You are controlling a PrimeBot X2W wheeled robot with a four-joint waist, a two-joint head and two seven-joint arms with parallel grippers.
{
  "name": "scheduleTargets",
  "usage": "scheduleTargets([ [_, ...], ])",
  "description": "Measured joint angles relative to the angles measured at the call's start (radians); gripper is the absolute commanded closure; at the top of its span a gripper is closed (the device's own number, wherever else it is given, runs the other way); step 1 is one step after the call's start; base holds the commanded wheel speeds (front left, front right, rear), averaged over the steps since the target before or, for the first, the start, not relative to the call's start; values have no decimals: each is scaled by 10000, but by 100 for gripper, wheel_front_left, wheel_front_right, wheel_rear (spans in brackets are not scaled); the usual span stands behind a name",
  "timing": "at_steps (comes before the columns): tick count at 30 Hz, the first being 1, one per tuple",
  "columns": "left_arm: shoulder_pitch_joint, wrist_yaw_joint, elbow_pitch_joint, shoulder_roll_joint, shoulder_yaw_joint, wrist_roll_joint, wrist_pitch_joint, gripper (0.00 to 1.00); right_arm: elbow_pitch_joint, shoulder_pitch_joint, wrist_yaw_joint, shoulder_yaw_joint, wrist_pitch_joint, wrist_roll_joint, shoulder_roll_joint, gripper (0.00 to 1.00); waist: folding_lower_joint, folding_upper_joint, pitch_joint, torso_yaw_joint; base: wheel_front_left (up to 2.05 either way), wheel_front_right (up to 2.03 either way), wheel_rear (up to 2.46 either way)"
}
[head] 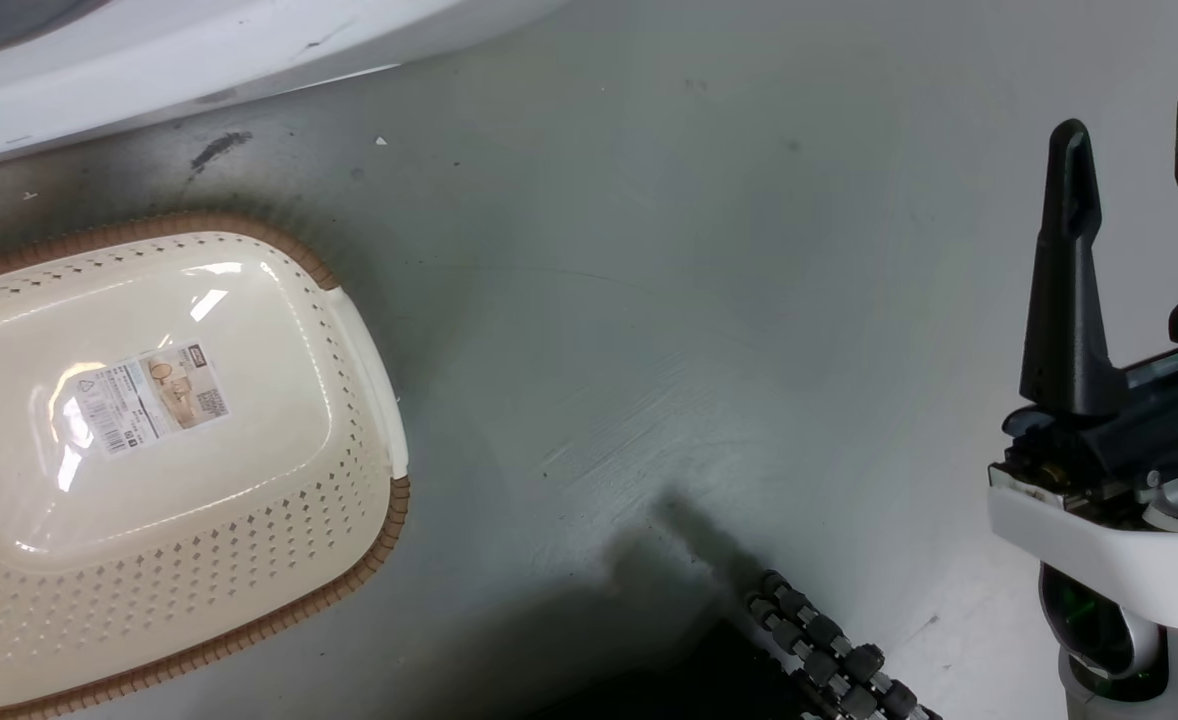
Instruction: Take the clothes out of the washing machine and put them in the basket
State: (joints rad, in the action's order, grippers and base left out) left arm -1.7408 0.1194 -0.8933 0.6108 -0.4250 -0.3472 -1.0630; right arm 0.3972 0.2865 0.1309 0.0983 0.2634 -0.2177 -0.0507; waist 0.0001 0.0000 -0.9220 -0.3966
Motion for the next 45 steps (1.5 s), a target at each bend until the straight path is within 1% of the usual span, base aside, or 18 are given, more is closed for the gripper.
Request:
scheduleTargets([
  [7,58,10,67,188,-197,-6,-15,0,86,9,0,75,0,-90,0,0,-1,0,-121,-166,0,0,0],
  [8,58,10,92,219,-234,-2,2,100,94,9,0,77,0,-90,0,0,-1,0,-135,-174,0,0,0],
  [15,116,54,174,364,-441,-61,546,100,92,12,0,102,0,-23,2,0,0,0,-72,-142,0,0,0],
  [19,115,84,119,416,-569,-94,953,100,59,13,0,150,0,71,2,0,-1,0,168,-88,0,0,0],
  [24,346,86,-92,370,-767,-426,1453,100,4,0,0,176,0,194,2,0,-1,0,620,-22,0,0,0],
  [29,1102,90,-167,303,-1074,-1168,2188,100,-96,-128,0,180,0,347,2,0,-1,0,1205,86,0,0,0],
  [31,1416,96,-102,334,-1177,-1486,2548,100,-159,-267,0,182,0,441,2,0,-1,0,1471,143,0,0,0],
  [39,2871,96,234,470,-1843,-2731,3457,100,-414,-648,0,290,0,798,4,0,-2,0,2546,429,0,0,0],
  [45,4021,96,537,493,-2071,-3501,4259,100,-575,-912,0,328,0,968,2,0,-2,0,3289,636,0,0,0],
])
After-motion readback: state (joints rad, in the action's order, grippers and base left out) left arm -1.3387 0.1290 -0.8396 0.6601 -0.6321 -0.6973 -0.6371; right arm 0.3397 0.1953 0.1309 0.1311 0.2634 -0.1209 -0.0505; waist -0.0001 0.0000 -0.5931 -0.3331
